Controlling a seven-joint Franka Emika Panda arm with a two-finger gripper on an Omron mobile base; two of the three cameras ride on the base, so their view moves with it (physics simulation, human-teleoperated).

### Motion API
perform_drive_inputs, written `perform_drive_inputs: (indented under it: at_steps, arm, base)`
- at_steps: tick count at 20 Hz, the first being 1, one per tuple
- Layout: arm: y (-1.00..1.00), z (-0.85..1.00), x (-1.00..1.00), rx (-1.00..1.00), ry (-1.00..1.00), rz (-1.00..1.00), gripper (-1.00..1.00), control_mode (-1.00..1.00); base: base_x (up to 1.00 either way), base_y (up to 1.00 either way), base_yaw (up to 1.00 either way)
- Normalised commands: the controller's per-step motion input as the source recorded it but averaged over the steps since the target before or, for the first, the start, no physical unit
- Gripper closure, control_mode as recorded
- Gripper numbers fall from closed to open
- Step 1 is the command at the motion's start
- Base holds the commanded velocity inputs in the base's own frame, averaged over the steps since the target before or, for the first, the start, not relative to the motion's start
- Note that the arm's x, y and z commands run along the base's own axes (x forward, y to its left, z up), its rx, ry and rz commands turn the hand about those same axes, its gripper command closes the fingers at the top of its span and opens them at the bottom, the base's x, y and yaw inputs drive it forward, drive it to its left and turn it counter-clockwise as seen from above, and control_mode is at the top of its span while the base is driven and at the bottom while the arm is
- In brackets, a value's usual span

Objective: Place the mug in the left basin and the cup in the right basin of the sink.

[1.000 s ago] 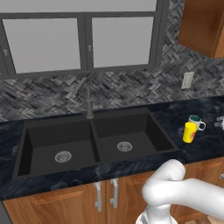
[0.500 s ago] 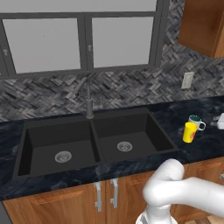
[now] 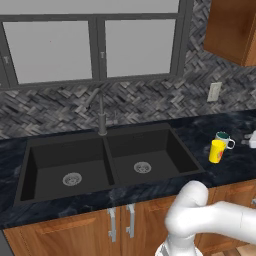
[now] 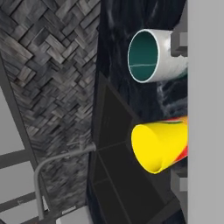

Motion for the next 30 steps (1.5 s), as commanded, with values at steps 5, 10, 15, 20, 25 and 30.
perform_drive_inputs:
  at_steps: [5,10,15,20,25,30]
  arm:
    - [-0.12,-0.23,0.08,0.01,0.00,0.00,-1.00,-1.00]
    - [-0.15,-0.16,0.16,0.01,0.00,0.00,-1.00,-1.00]
    - [-0.08,-0.17,0.13,0.03,0.00,0.00,-1.00,-1.00]
    - [-0.03,-0.14,0.16,0.03,0.00,0.02,-1.00,-1.00]
    - [-0.02,-0.11,0.23,0.02,0.00,0.03,-1.00,-1.00]
    - [-0.11,-0.13,0.22,0.01,0.00,0.04,-1.00,-1.00]
  base:
    - [0.00,0.00,0.00]
    - [0.00,0.00,0.00]
    - [0.00,0.00,0.00]
    - [0.00,0.00,0.00]
    - [0.00,0.00,0.00]
    - [0.00,0.00,0.00]
